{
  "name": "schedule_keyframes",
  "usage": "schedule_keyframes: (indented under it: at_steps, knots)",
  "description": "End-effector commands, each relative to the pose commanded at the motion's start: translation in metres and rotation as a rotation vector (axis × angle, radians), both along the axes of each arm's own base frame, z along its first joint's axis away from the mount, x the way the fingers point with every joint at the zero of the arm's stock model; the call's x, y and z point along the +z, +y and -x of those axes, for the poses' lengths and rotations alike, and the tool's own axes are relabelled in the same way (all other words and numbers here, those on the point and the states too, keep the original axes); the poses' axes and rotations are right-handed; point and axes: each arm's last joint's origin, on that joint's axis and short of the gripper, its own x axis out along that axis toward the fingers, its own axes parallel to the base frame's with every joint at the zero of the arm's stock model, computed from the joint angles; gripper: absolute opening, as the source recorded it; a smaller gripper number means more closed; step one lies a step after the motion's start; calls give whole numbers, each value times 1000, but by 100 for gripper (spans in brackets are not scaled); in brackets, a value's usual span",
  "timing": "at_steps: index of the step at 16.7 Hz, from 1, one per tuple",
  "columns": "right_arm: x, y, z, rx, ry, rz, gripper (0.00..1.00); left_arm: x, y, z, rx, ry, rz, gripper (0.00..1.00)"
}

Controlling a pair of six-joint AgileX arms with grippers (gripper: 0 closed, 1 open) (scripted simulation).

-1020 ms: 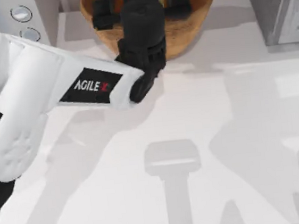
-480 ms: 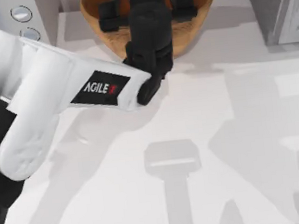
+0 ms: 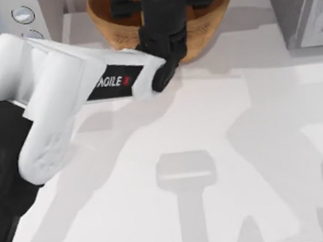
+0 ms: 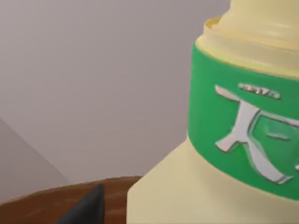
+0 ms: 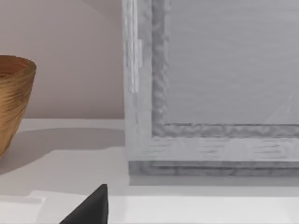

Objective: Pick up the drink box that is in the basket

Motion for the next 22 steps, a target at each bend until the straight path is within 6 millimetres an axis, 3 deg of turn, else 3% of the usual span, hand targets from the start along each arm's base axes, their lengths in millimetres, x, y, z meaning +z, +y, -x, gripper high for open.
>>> schedule_keyframes:
  at_steps: [6,19,22]
  knots:
    - [0,0,0,0,0,0,100,-1,0,-8,0,0,0,100]
    - [0,0,0,0,0,0,100,-1,0,-8,0,0,0,2]
    - [0,0,0,0,0,0,100,-1,0,-8,0,0,0,0]
